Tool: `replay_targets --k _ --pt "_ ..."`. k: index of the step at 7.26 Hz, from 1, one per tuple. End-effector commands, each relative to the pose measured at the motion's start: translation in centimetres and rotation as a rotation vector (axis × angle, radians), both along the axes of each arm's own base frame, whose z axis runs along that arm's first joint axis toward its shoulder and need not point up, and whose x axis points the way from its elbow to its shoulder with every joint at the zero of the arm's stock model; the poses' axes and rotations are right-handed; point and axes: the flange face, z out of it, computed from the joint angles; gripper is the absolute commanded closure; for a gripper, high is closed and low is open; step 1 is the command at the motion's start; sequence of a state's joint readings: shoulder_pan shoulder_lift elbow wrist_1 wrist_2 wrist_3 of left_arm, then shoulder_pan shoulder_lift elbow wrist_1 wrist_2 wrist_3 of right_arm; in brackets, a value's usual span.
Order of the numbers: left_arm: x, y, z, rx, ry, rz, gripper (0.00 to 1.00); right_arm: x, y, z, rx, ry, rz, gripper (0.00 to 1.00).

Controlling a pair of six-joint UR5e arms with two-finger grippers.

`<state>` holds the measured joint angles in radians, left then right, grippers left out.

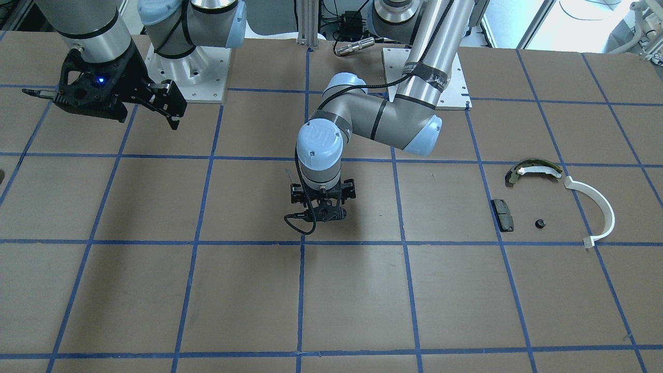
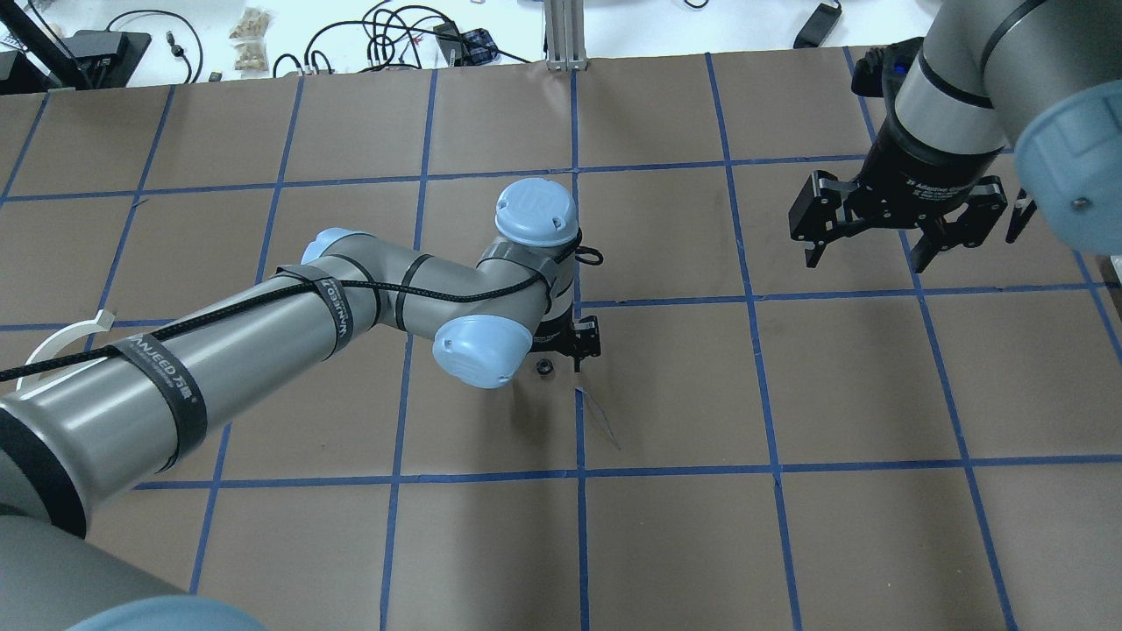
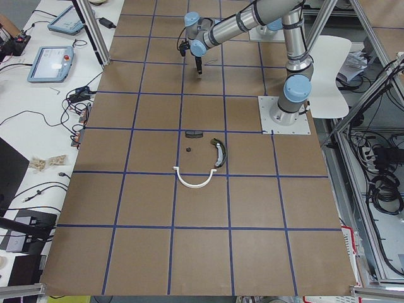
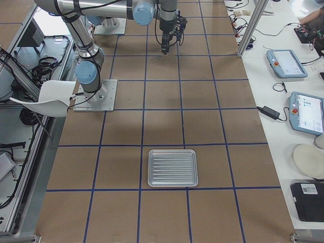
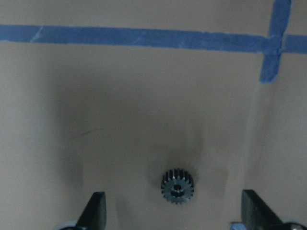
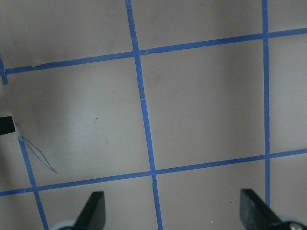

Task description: Place bearing gear from tray to pile

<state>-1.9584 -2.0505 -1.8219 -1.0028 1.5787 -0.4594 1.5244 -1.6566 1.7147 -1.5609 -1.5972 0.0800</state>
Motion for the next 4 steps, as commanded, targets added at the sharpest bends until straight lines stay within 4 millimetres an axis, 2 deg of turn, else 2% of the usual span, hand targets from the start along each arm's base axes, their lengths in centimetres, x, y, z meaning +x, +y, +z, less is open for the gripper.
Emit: replay_targets --k 1,2,3,4 --pt "-0.07 -0.31 -0.59 -0.013 0.004 0.011 0.12 0.09 0.1 0.04 0.001 0.0 0.002 0.0" --pt "-0.14 -0.54 -0.39 -0.027 0.008 0.014 0.5 0.1 0.14 -0.05 0.004 -0.001 0.002 0.0" --pt "-0.18 -0.6 -0.25 -0.034 0.012 0.016 0.77 0.1 0.19 -0.21 0.009 -0.001 0.001 0.0" --pt "-0.16 -0.55 -0.3 -0.032 0.011 0.016 0.93 0.1 0.17 -0.14 0.007 -0.001 0.001 0.0"
